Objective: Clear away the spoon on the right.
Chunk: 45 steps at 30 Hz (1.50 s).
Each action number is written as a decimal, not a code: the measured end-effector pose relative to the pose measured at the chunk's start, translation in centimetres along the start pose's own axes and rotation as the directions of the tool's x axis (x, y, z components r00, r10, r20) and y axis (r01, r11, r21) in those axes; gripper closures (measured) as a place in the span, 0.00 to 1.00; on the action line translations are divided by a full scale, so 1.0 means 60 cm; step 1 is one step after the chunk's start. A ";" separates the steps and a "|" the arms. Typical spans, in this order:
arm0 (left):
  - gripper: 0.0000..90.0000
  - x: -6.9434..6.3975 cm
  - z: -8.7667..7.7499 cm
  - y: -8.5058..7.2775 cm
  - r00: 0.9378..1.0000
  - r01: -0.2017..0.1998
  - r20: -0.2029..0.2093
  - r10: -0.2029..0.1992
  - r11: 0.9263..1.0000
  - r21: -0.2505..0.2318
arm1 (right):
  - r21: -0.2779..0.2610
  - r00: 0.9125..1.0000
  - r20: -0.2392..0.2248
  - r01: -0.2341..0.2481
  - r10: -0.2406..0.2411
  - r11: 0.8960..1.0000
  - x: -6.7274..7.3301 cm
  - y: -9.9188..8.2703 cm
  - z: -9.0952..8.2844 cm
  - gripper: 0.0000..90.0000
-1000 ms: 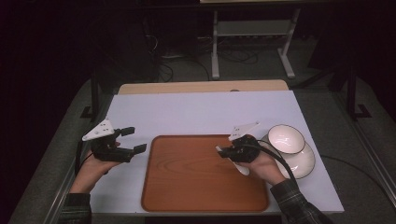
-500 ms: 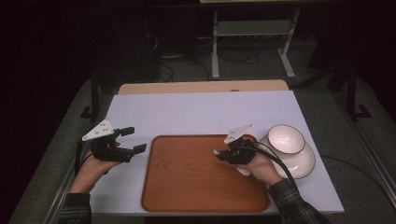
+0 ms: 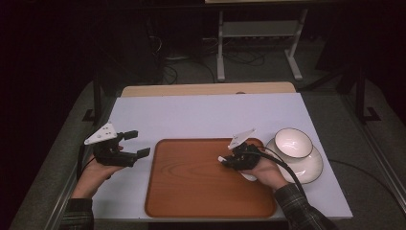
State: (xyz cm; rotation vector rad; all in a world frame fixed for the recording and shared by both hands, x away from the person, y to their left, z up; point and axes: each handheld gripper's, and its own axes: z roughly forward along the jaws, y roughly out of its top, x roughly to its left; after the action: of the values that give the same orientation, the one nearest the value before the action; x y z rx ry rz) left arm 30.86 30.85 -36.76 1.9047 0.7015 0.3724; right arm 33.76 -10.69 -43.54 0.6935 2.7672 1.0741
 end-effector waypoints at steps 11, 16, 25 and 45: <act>0.16 0.001 -0.001 0.000 1.000 0.002 -0.002 -0.002 1.000 -0.003 | 0.013 1.000 -0.015 0.020 -0.019 1.000 0.001 -0.003 0.009 0.84; 0.16 0.001 -0.001 -0.001 1.000 0.002 -0.001 -0.002 1.000 -0.002 | 0.017 1.000 -0.011 0.025 -0.025 1.000 0.001 -0.005 0.012 0.83; 0.16 0.002 -0.001 -0.001 1.000 0.003 -0.001 -0.003 1.000 -0.001 | 0.018 0.999 -0.016 0.030 -0.030 0.999 0.003 -0.005 0.013 0.80; 0.16 0.003 0.002 -0.001 1.000 0.001 0.005 -0.001 1.000 0.003 | -0.080 1.000 0.003 -0.019 0.019 0.997 0.004 0.003 -0.035 0.37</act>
State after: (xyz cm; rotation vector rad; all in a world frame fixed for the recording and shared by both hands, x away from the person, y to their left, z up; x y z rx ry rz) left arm 31.08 30.89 -36.85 1.9071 0.7004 0.3662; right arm 33.12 -11.78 -41.82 0.7119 2.7033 1.1782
